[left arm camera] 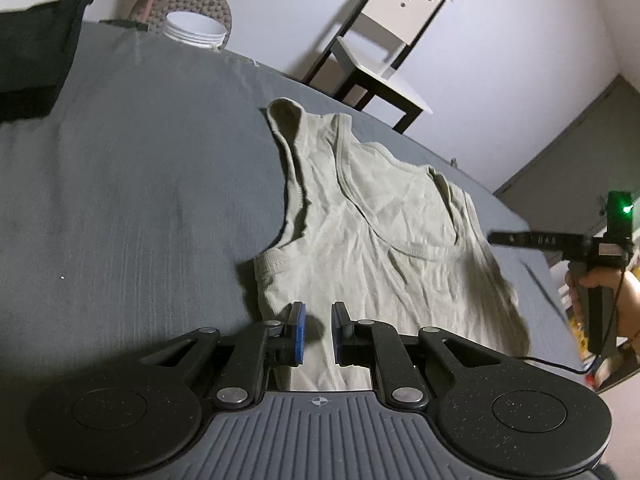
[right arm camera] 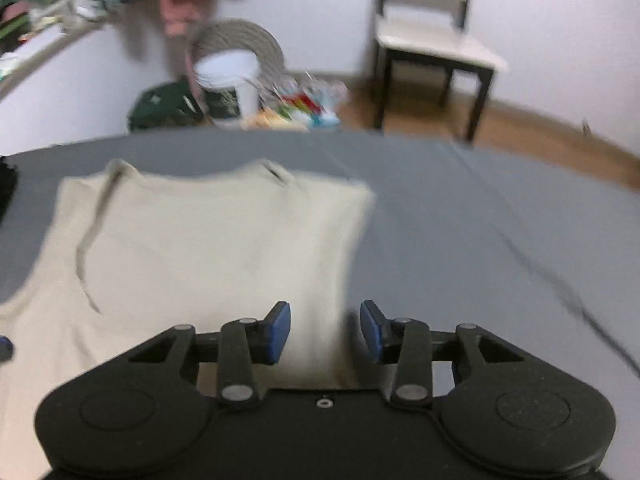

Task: Fold clothes

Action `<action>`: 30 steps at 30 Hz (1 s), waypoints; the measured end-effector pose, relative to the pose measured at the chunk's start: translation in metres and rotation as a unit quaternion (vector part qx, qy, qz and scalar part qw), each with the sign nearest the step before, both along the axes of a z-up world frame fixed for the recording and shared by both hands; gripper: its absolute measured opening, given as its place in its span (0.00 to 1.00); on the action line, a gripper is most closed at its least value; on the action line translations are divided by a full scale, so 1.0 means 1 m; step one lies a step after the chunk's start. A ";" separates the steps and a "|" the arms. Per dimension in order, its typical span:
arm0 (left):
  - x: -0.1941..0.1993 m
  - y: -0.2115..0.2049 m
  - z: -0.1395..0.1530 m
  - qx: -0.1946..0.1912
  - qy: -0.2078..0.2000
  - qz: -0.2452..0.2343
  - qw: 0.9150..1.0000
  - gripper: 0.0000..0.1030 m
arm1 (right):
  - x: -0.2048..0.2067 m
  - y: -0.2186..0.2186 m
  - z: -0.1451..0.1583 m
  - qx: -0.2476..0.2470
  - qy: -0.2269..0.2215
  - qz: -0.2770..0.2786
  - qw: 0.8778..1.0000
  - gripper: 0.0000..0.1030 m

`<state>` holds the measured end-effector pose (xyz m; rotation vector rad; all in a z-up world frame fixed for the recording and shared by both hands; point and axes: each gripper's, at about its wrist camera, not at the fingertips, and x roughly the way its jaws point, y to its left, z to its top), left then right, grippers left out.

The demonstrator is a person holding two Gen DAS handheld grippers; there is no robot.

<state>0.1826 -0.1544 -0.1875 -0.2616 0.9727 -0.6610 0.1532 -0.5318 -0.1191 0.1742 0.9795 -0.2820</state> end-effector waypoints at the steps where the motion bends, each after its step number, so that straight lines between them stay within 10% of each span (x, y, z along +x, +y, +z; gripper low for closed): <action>1: -0.001 -0.001 0.000 0.005 -0.003 -0.002 1.000 0.11 | -0.006 -0.005 -0.005 0.008 0.000 -0.004 1.000 0.33; 11: 0.000 0.000 -0.005 -0.002 -0.012 -0.003 1.000 0.11 | -0.010 -0.006 -0.015 0.003 -0.018 0.006 1.000 0.00; 20: 0.001 0.000 -0.005 -0.010 -0.003 0.000 1.000 0.11 | -0.036 -0.015 0.002 0.060 -0.060 0.015 0.996 0.27; 30: 0.000 -0.001 -0.004 -0.009 -0.004 -0.002 1.000 0.11 | -0.034 0.004 -0.012 -0.008 0.010 0.076 0.997 0.07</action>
